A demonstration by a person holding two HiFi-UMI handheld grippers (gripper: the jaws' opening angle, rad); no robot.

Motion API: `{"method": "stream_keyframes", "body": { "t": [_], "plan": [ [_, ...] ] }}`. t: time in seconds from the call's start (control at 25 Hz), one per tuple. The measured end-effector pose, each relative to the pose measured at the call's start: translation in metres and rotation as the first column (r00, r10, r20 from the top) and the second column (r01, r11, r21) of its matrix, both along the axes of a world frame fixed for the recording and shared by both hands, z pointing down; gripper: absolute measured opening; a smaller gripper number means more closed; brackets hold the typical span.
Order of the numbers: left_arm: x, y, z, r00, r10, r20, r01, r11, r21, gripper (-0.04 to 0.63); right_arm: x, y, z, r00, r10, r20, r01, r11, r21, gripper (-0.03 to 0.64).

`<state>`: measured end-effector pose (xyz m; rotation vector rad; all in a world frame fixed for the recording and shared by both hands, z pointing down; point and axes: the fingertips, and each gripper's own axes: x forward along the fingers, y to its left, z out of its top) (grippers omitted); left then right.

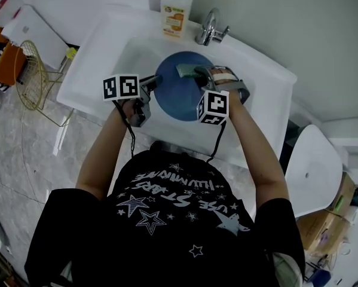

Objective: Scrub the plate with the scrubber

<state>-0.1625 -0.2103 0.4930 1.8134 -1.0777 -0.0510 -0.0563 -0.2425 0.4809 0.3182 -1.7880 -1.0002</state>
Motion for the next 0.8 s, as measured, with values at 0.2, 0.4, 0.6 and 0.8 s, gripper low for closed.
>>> {"method": "stream_keyframes", "body": {
  "t": [0.2, 0.4, 0.6, 0.8],
  "plan": [
    [-0.008, -0.003, -0.002, 0.997, -0.073, -0.017, 0.073, 0.997, -0.003, 0.072, 0.014, 0.005, 0.012, 0.989, 0.138, 0.048, -0.130, 0.982, -0.138, 0.112],
    [-0.008, -0.008, -0.001, 0.995, -0.099, -0.020, 0.099, 0.995, -0.006, 0.072, 0.024, 0.018, 0.019, 0.971, 0.228, 0.070, -0.205, 0.948, -0.242, 0.112],
    [-0.004, -0.014, 0.004, 0.994, -0.109, -0.022, 0.109, 0.994, -0.014, 0.074, 0.032, 0.037, 0.025, 0.956, 0.284, 0.073, -0.244, 0.909, -0.337, 0.112],
    [-0.003, -0.024, 0.006, 0.990, -0.136, -0.036, 0.135, 0.991, -0.024, 0.075, 0.030, 0.061, 0.029, 0.953, 0.294, 0.071, -0.240, 0.879, -0.413, 0.112]
  ]
}}
